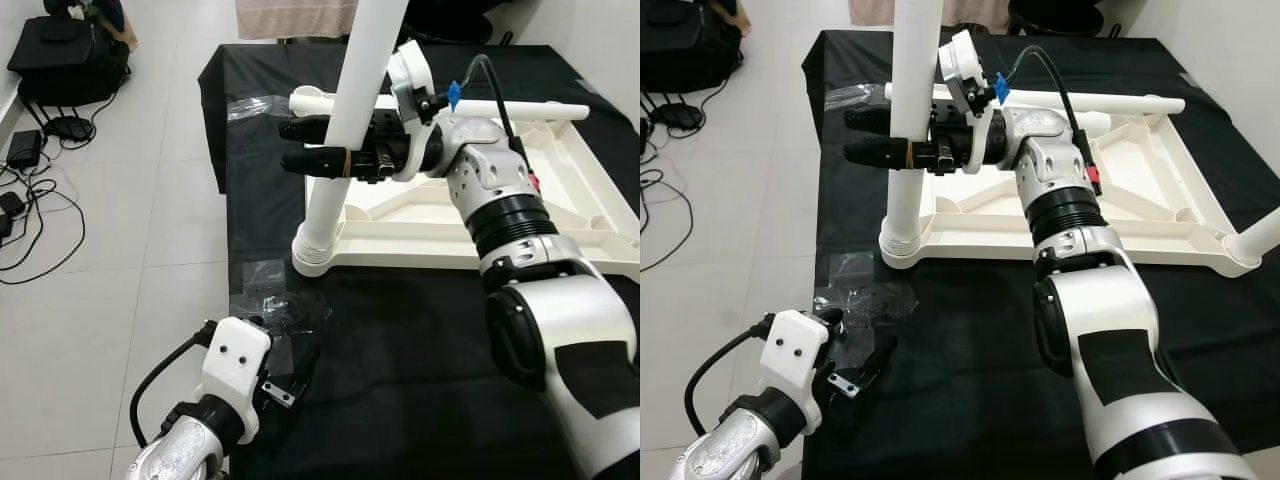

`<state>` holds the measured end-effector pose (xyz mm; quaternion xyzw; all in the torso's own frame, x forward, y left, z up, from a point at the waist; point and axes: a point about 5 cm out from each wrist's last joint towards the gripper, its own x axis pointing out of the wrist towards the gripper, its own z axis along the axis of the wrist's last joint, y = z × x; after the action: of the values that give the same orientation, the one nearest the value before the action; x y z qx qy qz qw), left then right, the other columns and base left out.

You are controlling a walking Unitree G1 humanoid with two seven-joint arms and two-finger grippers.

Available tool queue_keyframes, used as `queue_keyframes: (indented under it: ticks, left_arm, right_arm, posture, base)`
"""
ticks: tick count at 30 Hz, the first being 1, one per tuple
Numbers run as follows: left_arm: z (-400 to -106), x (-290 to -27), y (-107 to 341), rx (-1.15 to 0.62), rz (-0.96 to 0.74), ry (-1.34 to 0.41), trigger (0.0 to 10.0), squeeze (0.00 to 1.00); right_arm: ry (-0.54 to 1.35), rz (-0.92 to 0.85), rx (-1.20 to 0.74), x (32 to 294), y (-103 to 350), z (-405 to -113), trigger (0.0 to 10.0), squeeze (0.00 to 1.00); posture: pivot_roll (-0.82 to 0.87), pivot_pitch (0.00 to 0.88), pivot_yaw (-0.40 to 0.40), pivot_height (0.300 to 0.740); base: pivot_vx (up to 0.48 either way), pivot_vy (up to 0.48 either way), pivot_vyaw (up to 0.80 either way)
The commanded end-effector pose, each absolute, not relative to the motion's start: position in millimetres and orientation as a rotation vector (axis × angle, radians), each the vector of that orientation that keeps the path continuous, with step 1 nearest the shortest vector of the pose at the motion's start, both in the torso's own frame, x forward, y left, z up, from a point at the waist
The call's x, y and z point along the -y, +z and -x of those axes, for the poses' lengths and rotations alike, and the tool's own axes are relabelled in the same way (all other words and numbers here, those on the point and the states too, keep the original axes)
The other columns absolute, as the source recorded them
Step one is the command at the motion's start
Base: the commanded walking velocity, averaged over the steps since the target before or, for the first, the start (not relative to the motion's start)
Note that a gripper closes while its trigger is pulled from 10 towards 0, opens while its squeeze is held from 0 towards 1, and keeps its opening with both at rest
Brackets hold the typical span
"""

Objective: Building children table

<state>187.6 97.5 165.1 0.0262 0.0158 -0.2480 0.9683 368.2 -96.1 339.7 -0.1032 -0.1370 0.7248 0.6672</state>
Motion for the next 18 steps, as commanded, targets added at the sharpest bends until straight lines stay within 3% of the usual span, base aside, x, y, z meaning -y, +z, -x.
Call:
queue_keyframes:
  ticks: [1, 10, 12, 18]
  left_arm:
    - [-186.7, -97.6, 158.6, -0.062, -0.056, -0.501, 10.0, 0.00]
    - [-187.5, -99.4, 160.0, -0.056, -0.061, -0.494, 10.0, 0.00]
    - [-189.8, -100.5, 162.5, -0.045, -0.064, -0.486, 10.0, 0.00]
    - [-192.2, -102.5, 164.5, -0.034, -0.069, -0.476, 10.0, 0.00]
  right_arm:
    - [1.681, 0.222, 0.229, 93.9, 321.8, -368.3, 10.0, 0.00]
    - [1.595, 0.271, 0.191, 86.7, 306.3, -373.1, 10.0, 0.00]
    - [1.473, 0.281, 0.148, 80.7, 297.8, -379.8, 10.0, 0.00]
    - [1.349, 0.279, 0.095, 77.8, 289.7, -386.6, 10.0, 0.00]
  posture:
    - [0.10, 0.248, -0.120, 0.740]
    - [0.09, 0.256, -0.122, 0.740]
    - [0.09, 0.259, -0.124, 0.740]
    - [0.09, 0.259, -0.126, 0.740]
  base:
    - [0.000, 0.000, 0.00]
    - [0.000, 0.000, 0.00]
    - [0.000, 0.000, 0.00]
    - [0.000, 0.000, 0.00]
